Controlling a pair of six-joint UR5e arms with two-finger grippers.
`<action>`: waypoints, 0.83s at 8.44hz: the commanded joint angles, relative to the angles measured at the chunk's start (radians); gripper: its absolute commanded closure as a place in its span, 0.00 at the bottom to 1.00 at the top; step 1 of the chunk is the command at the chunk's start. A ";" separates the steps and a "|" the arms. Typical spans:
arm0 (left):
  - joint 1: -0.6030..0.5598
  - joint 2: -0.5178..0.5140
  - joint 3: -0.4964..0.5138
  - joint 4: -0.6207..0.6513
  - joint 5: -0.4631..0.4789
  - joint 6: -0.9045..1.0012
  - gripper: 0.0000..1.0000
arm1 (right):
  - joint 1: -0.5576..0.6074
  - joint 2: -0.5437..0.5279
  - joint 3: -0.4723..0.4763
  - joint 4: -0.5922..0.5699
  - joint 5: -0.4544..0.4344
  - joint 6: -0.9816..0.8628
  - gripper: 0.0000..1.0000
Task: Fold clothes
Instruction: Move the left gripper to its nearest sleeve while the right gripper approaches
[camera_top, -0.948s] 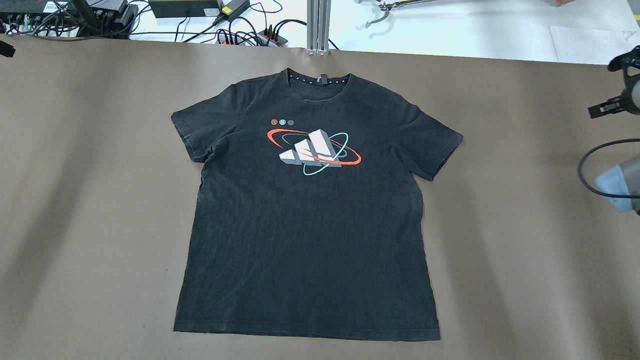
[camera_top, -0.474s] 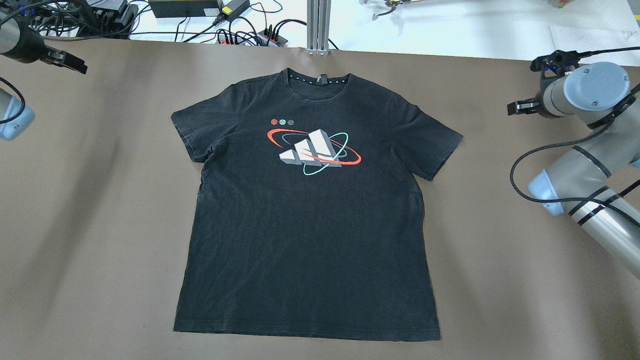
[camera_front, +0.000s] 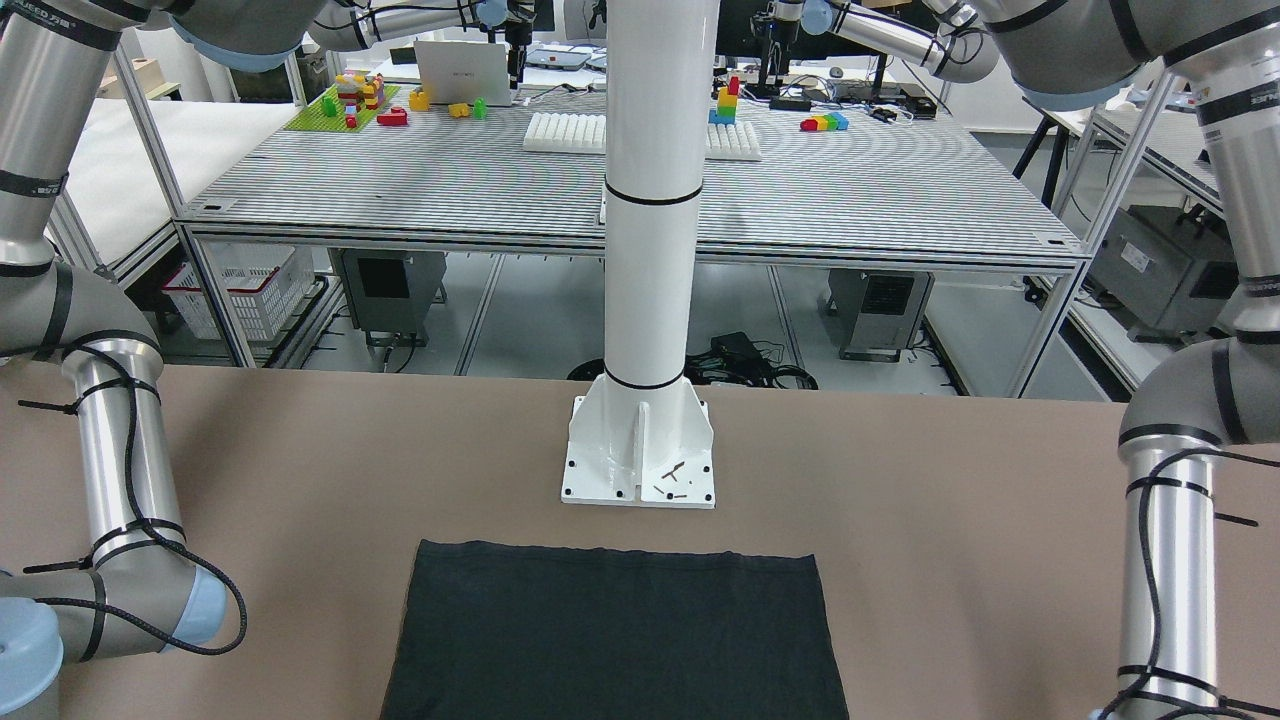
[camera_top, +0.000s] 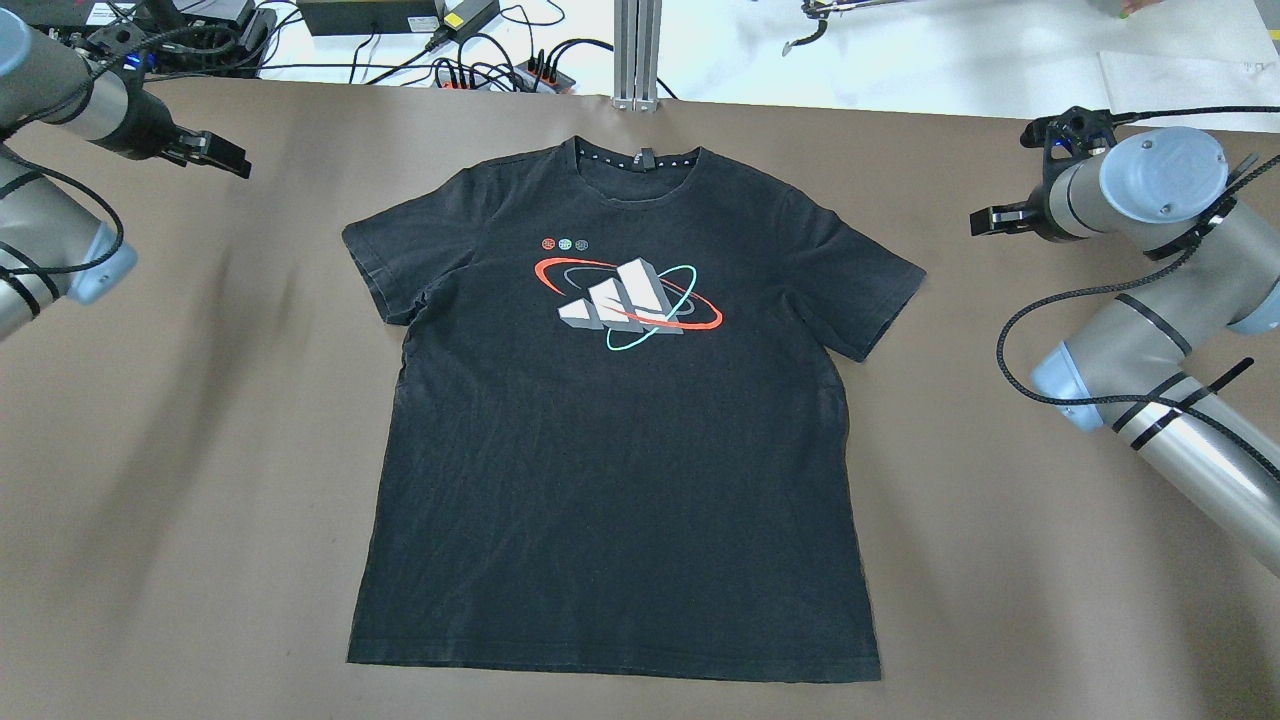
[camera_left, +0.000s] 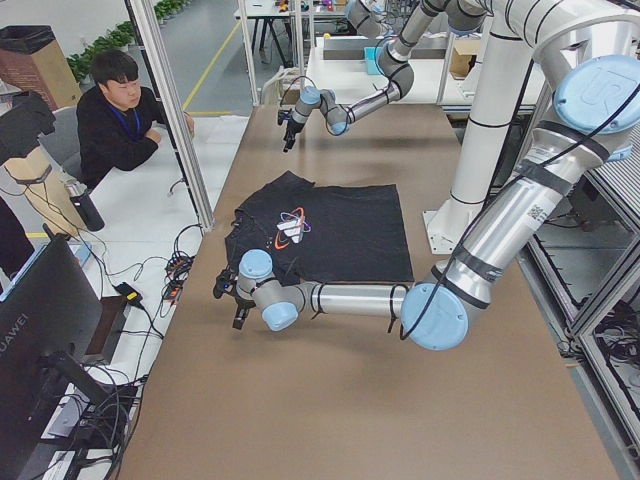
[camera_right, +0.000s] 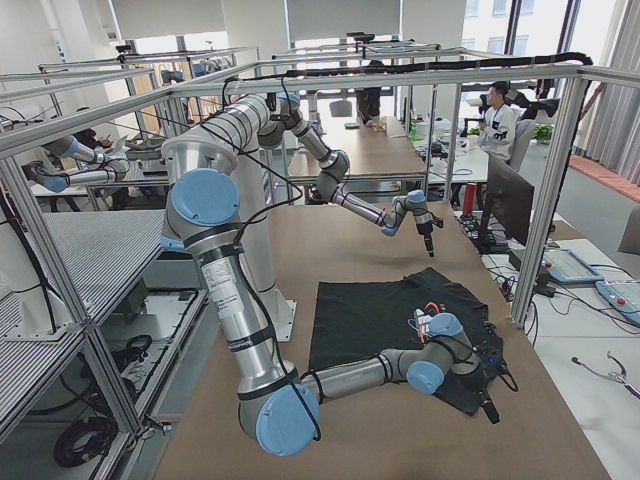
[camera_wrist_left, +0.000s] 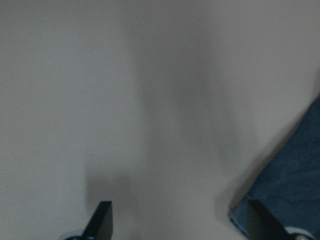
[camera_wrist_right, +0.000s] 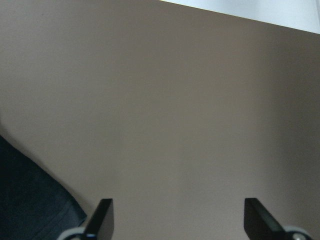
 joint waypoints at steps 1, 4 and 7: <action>0.056 -0.042 0.040 -0.024 0.022 -0.053 0.06 | -0.007 0.005 -0.011 0.008 0.001 0.000 0.07; 0.087 -0.042 0.046 -0.024 0.051 -0.053 0.22 | -0.013 0.005 -0.019 0.008 0.001 0.000 0.07; 0.105 -0.044 0.046 -0.027 0.057 -0.053 0.28 | -0.021 0.004 -0.019 0.008 -0.002 -0.002 0.07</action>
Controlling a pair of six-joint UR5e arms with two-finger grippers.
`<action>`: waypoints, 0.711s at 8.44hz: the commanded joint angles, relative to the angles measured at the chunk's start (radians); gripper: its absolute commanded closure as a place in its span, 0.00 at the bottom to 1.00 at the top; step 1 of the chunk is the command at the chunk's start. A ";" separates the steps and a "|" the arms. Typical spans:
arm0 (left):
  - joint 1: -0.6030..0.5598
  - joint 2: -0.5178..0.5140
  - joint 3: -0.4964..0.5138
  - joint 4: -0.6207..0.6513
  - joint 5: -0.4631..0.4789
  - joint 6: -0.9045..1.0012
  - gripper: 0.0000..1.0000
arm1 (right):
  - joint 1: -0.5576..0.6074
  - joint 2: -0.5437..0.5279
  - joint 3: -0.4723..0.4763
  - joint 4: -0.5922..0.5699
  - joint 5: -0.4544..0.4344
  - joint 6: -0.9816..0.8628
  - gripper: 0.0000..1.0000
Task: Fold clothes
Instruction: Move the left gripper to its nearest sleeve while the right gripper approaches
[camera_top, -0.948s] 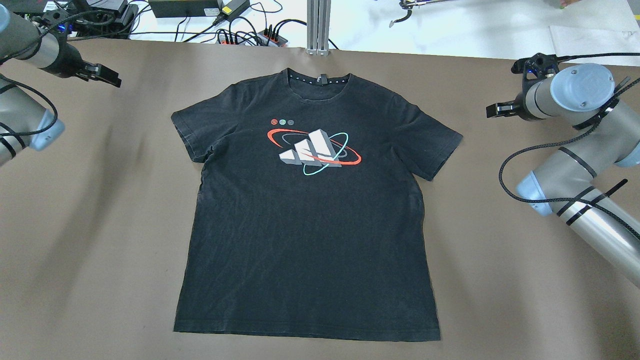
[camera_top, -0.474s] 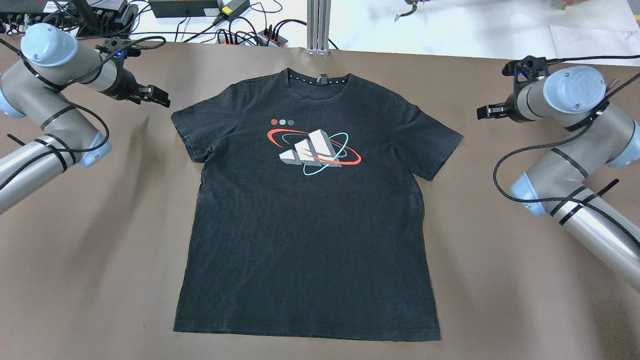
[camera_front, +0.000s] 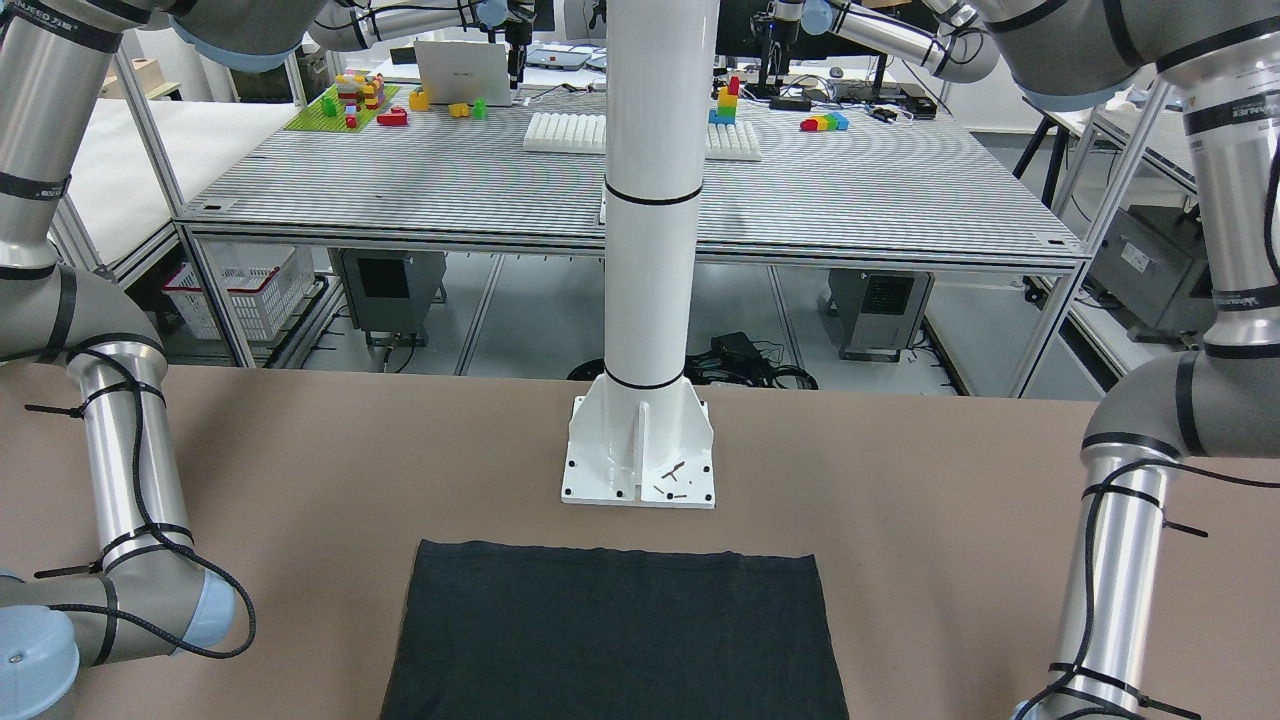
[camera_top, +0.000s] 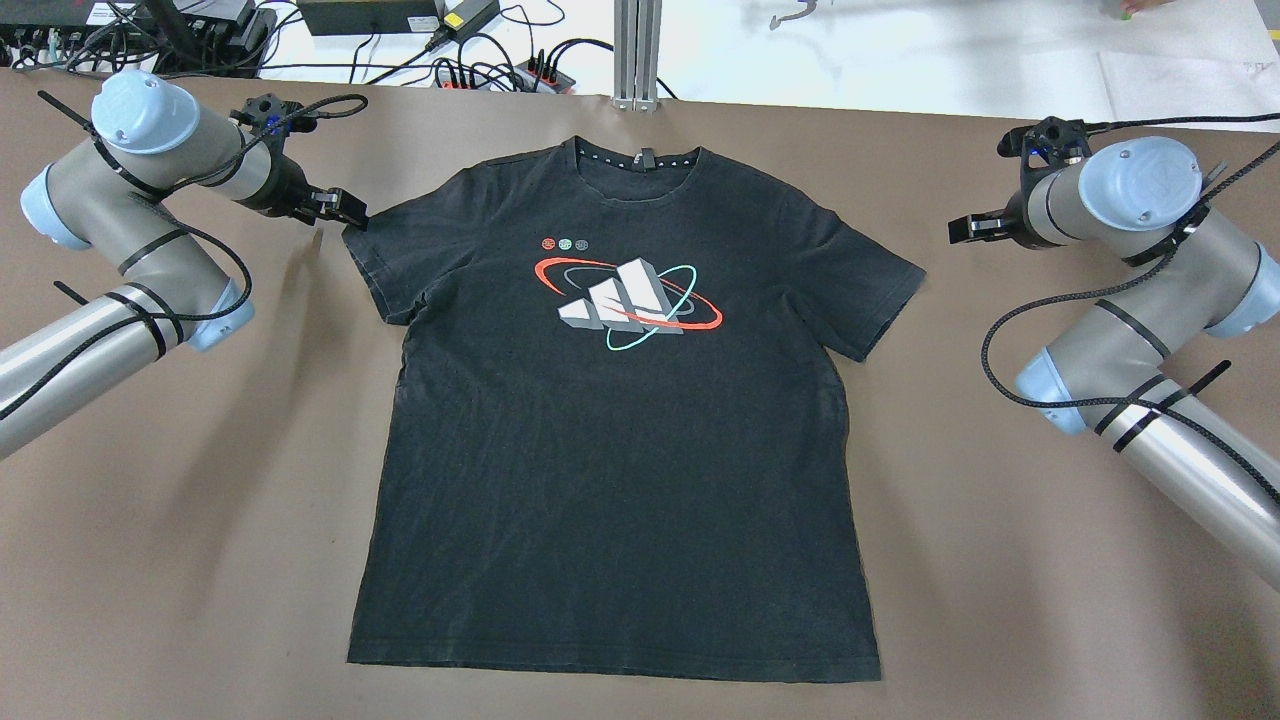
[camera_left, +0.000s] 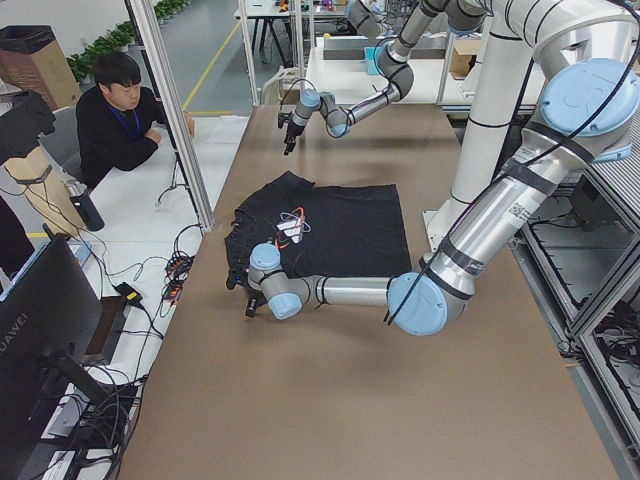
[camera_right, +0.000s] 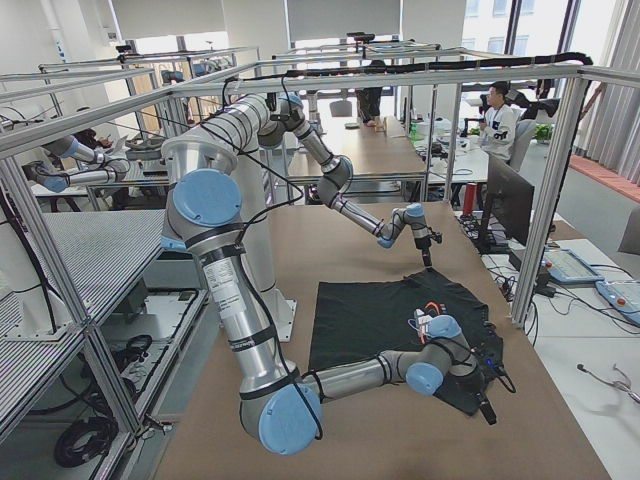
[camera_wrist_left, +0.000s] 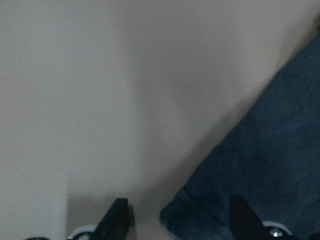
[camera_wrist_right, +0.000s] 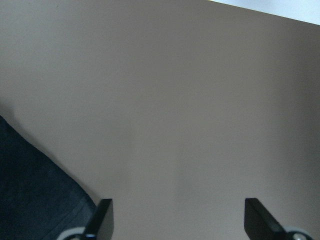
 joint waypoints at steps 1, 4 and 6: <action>0.011 0.000 -0.002 -0.001 0.005 -0.002 0.43 | -0.004 -0.001 -0.001 0.000 -0.002 0.000 0.07; -0.007 -0.002 -0.008 -0.001 0.006 -0.002 0.72 | -0.004 -0.001 -0.001 0.000 -0.002 0.000 0.07; -0.024 0.000 -0.010 -0.001 0.006 -0.002 0.72 | -0.004 -0.001 -0.001 0.000 -0.002 0.000 0.07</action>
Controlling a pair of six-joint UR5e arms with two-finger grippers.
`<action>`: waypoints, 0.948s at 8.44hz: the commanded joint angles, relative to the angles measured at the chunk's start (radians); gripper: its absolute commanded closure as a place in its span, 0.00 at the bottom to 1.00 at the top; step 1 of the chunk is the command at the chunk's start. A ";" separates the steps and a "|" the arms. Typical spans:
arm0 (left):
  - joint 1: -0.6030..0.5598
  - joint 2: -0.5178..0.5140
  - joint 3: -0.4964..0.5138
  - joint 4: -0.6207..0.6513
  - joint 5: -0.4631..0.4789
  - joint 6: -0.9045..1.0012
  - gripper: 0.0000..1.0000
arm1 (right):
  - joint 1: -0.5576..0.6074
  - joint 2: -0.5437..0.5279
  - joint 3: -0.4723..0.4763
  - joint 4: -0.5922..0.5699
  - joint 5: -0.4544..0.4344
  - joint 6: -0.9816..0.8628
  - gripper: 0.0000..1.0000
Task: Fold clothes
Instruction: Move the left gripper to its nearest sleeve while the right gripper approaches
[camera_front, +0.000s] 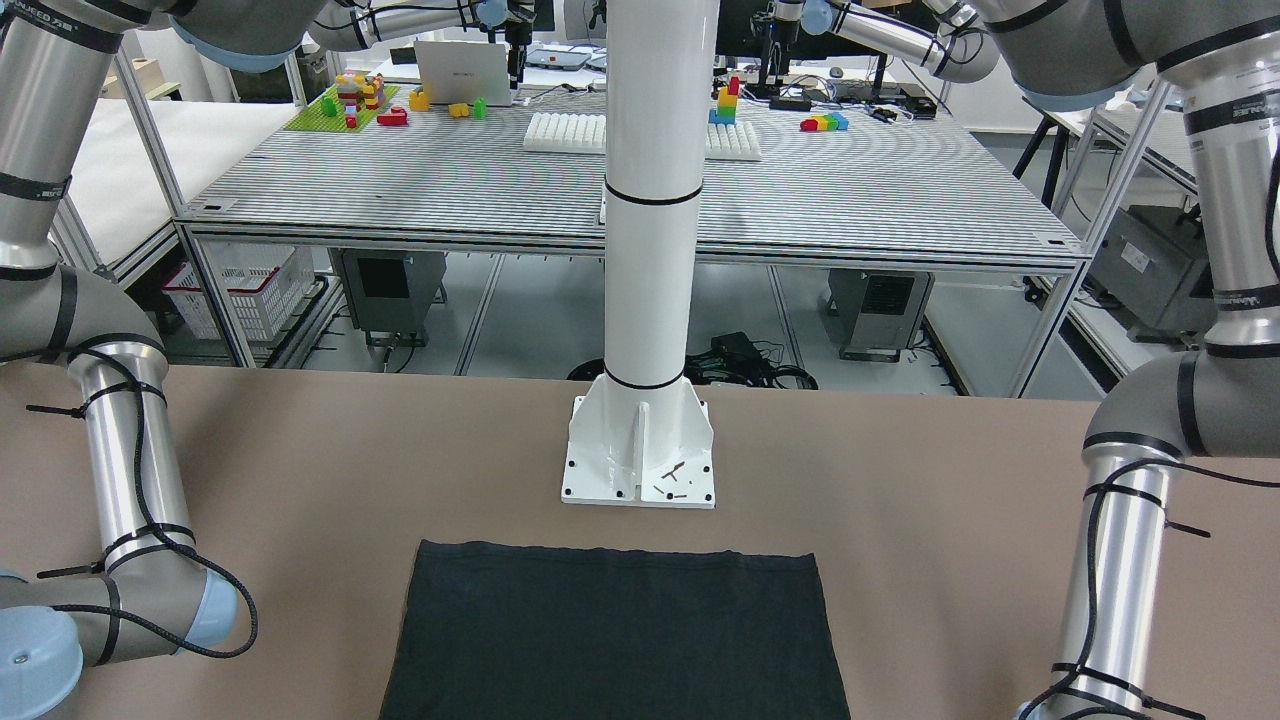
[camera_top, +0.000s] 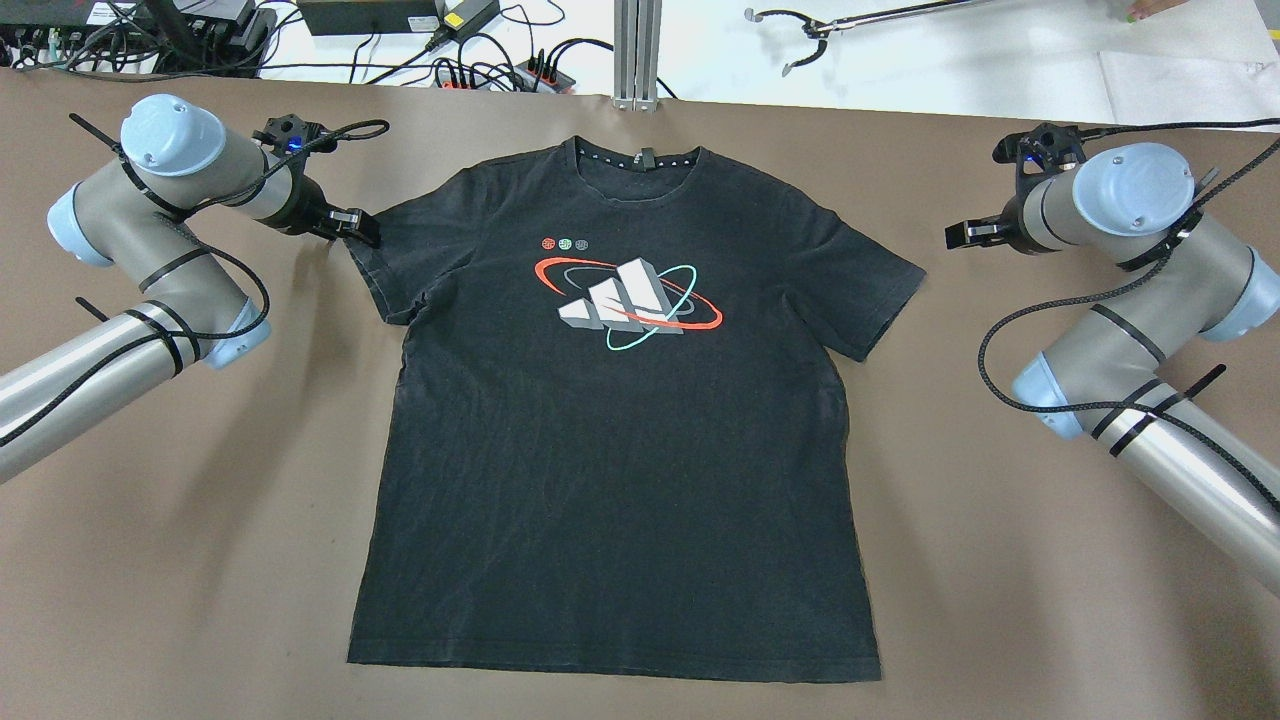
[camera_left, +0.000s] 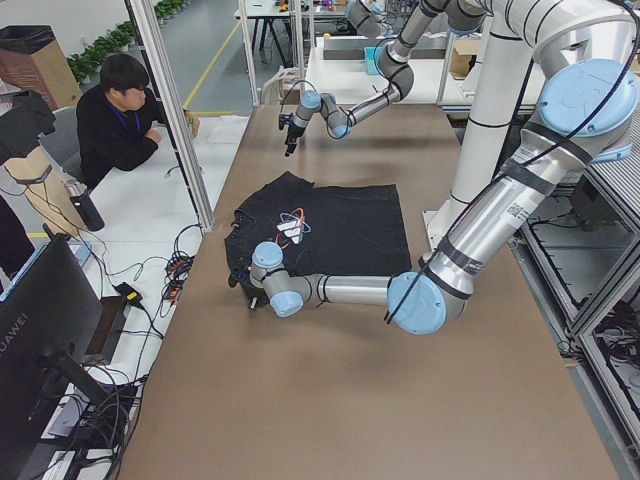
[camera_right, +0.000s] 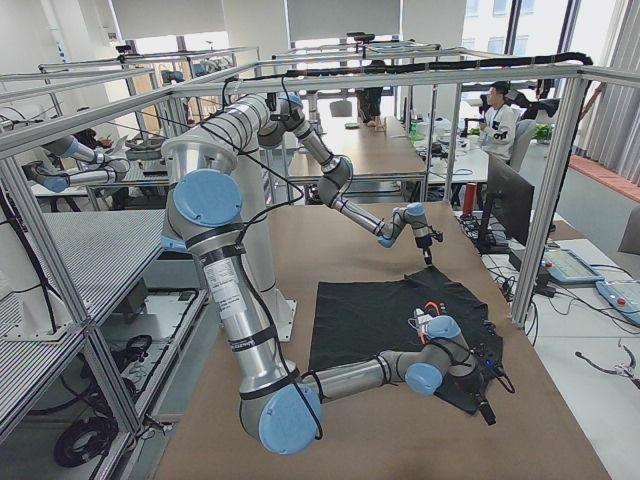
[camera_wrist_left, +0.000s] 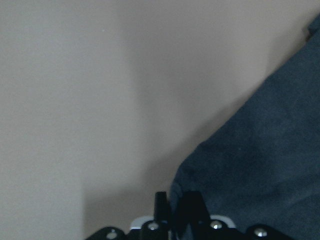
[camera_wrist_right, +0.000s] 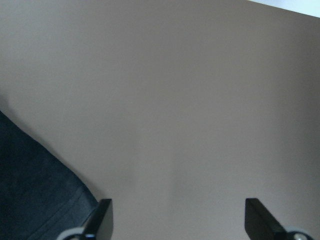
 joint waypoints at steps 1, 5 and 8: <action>-0.023 0.000 -0.002 0.000 -0.001 0.001 0.72 | 0.000 0.001 0.000 0.000 0.000 0.000 0.07; -0.022 0.016 -0.028 0.001 0.002 0.009 0.72 | -0.002 -0.002 0.000 0.000 -0.002 0.000 0.07; -0.012 0.024 -0.025 0.003 0.049 0.011 0.71 | -0.002 -0.003 0.000 0.000 -0.002 0.000 0.07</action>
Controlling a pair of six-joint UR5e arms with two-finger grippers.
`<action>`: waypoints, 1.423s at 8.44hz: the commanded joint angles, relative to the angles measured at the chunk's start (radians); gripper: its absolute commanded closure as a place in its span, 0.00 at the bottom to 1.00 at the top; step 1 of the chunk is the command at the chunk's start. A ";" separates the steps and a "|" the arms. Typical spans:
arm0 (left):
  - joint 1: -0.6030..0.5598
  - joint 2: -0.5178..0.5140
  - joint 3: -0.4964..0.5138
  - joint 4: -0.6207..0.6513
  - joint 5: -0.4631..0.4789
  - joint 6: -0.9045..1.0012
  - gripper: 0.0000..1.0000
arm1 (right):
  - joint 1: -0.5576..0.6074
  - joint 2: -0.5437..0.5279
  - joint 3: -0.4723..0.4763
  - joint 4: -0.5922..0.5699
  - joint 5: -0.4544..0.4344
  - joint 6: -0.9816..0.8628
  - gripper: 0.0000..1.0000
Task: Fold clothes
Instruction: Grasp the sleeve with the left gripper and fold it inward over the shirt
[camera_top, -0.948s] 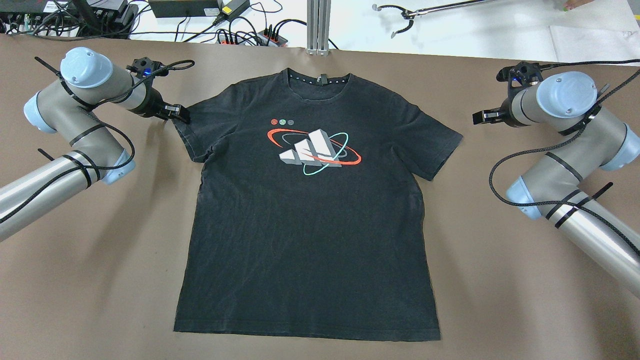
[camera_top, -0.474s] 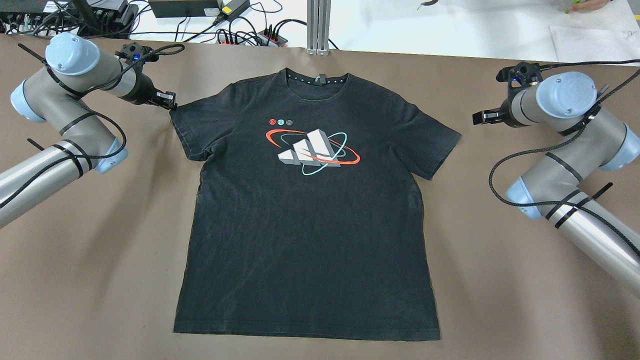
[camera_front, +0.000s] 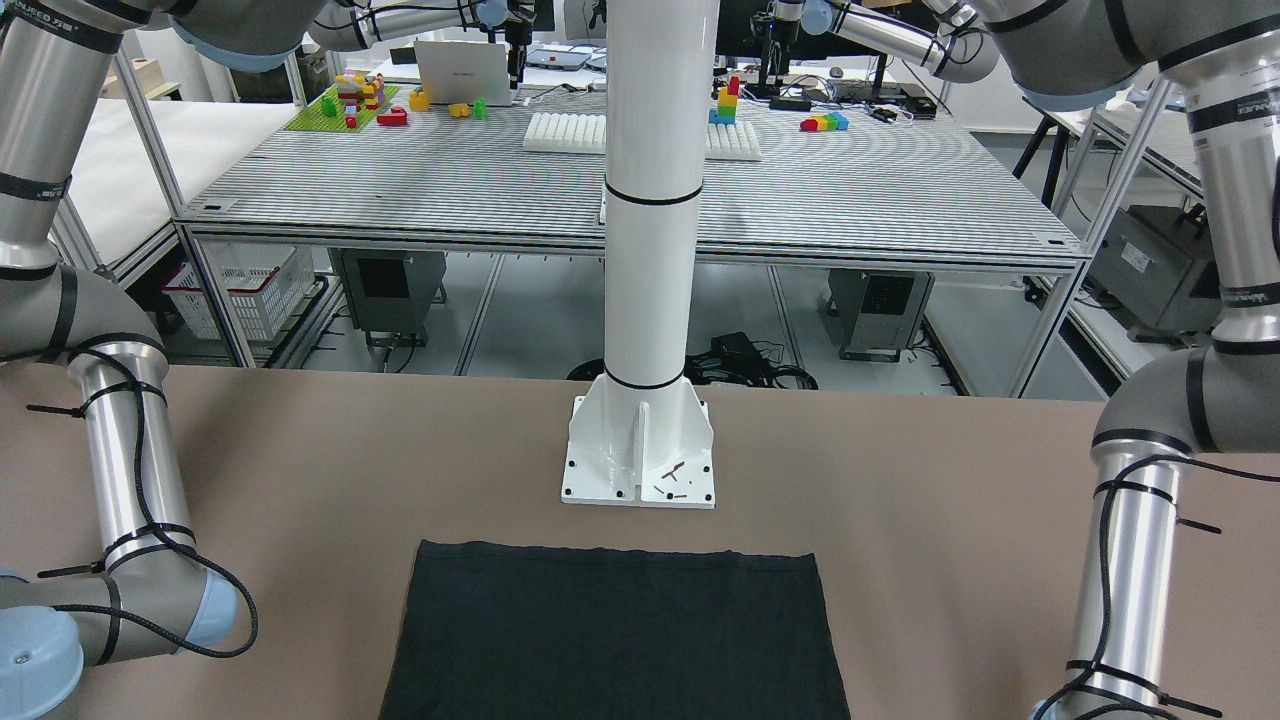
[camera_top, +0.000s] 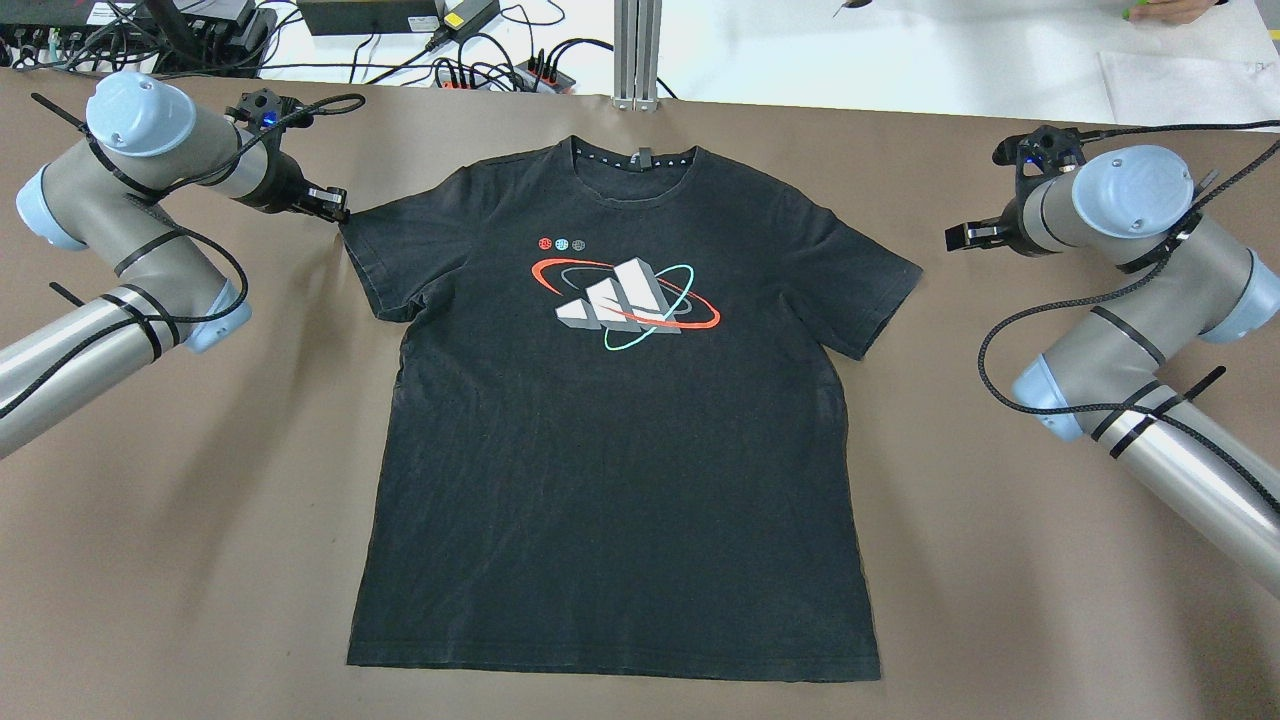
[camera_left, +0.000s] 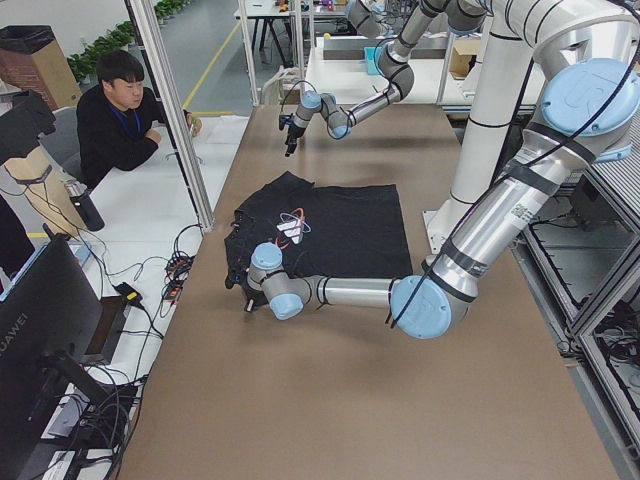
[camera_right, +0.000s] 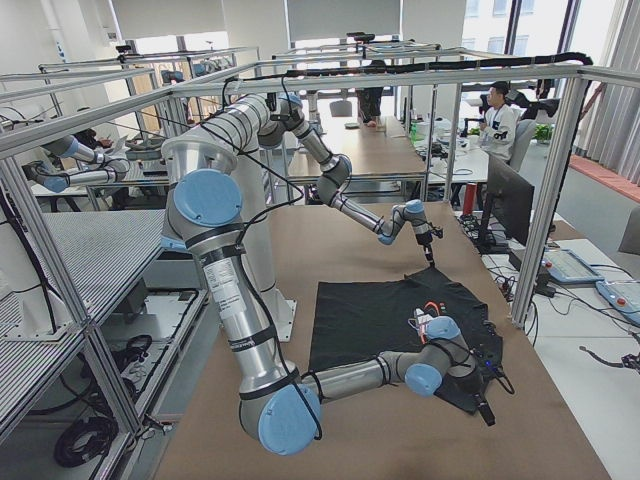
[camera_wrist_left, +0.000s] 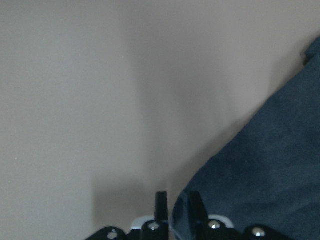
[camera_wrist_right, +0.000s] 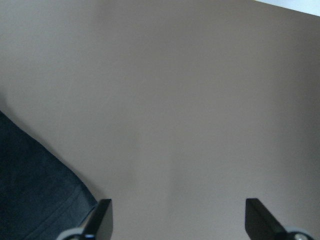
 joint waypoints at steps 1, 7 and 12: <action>0.004 -0.001 -0.001 0.001 0.021 -0.001 0.71 | 0.000 -0.001 0.000 0.000 0.000 0.000 0.07; 0.034 -0.003 -0.001 0.000 0.023 -0.003 0.59 | -0.006 -0.004 0.002 0.001 -0.003 0.000 0.07; 0.013 0.000 -0.032 -0.002 0.017 -0.014 1.00 | -0.006 -0.002 0.002 0.001 -0.003 0.000 0.07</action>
